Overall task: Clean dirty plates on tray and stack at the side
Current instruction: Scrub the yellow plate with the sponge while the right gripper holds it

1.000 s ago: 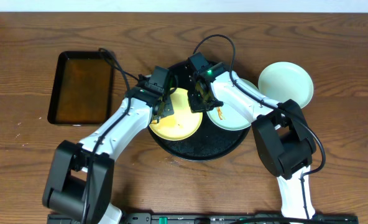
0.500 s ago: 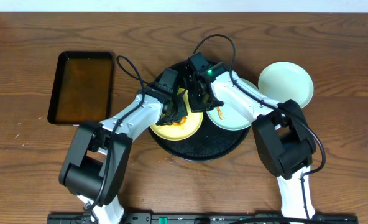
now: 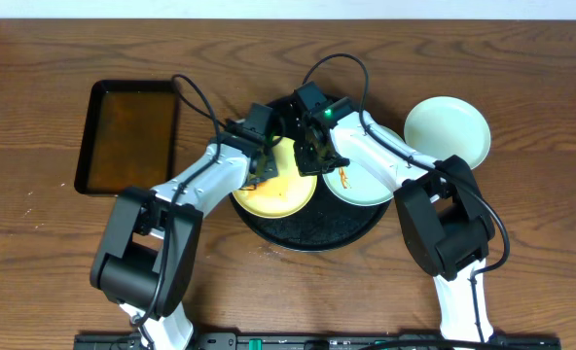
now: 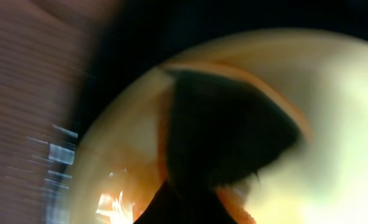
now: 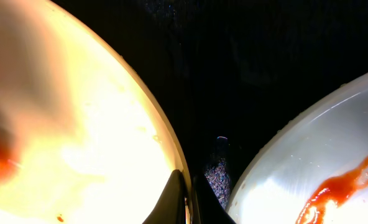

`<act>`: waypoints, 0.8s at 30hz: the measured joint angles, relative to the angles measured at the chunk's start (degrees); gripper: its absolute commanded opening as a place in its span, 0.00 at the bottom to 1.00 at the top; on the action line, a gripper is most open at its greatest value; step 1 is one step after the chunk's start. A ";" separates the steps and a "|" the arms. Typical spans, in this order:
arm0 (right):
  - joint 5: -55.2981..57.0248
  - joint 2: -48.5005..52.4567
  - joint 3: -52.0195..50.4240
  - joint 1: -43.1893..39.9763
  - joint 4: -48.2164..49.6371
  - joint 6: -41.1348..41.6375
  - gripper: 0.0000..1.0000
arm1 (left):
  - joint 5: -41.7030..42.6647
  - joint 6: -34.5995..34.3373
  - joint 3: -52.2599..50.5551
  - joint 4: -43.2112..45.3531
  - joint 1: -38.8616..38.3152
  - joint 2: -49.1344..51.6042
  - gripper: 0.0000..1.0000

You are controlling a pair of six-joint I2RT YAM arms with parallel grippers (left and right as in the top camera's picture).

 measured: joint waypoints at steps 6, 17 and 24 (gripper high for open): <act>-0.74 0.00 0.00 0.04 0.33 0.26 0.01 | -5.07 3.39 0.17 -0.11 1.92 0.26 0.08; -0.98 0.00 0.00 0.68 0.76 0.48 0.01 | -4.04 4.57 0.15 -2.84 3.52 -7.74 0.08; -0.92 0.00 0.00 0.68 0.74 0.48 0.01 | 11.93 0.81 -0.02 -2.78 3.10 -10.21 0.08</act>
